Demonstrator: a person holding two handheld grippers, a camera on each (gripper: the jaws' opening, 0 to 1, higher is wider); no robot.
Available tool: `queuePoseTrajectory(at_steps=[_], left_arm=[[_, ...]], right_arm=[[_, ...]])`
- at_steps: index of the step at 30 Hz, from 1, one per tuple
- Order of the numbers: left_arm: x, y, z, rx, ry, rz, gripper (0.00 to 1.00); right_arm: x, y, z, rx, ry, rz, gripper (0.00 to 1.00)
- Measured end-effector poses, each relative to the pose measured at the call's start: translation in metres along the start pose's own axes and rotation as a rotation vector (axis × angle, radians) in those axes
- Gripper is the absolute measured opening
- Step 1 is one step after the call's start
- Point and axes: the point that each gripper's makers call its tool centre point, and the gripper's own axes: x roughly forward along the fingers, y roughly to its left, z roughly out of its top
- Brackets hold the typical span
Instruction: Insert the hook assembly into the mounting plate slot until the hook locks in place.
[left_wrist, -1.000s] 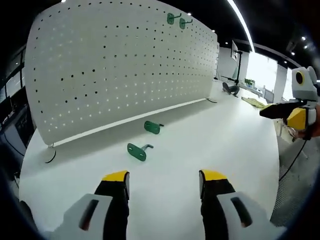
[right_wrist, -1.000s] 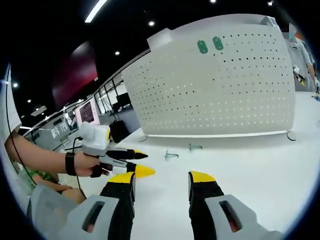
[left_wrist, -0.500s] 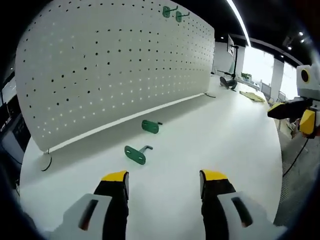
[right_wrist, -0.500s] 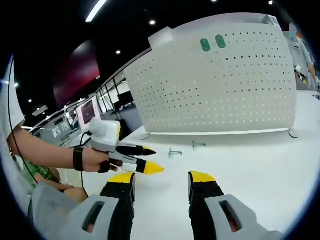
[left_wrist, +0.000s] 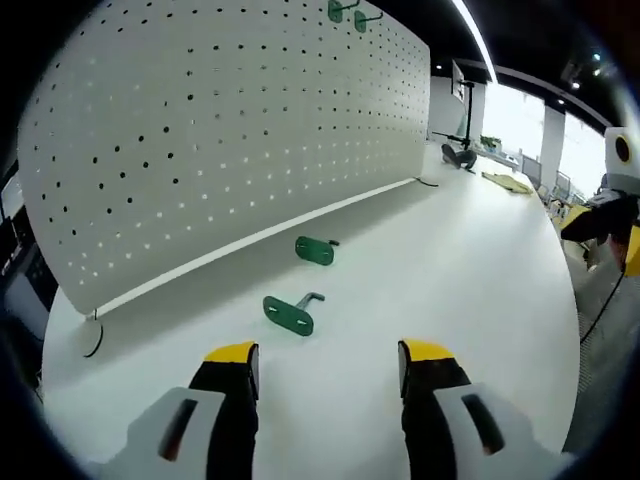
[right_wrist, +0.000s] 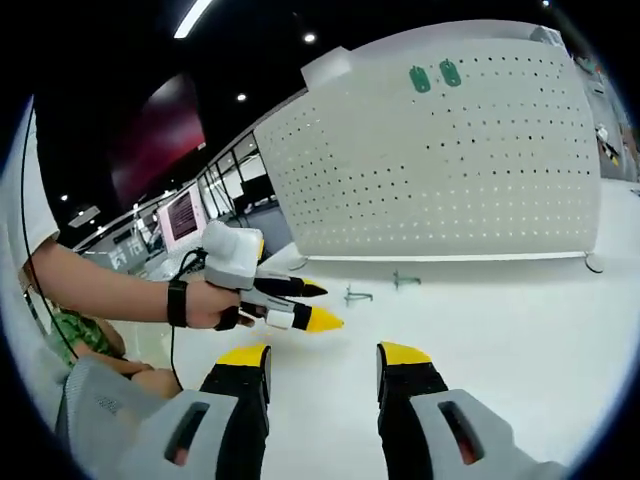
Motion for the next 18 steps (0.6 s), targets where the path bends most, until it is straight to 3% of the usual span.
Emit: queuePoseTrajectory(at_steps=[7, 18], left_arm=[[0.003, 0.007, 0.005, 0.021, -0.021, 0.009, 0.51], [0.014, 0.005, 0.009, 0.071, -0.018, -0.007, 0.49]], right_arm=[[0.002, 0.000, -0.001, -0.007, 0.013, 0.009, 0.43], [-0.001, -0.001, -0.002, 0.004, 0.021, 0.008, 0.43]])
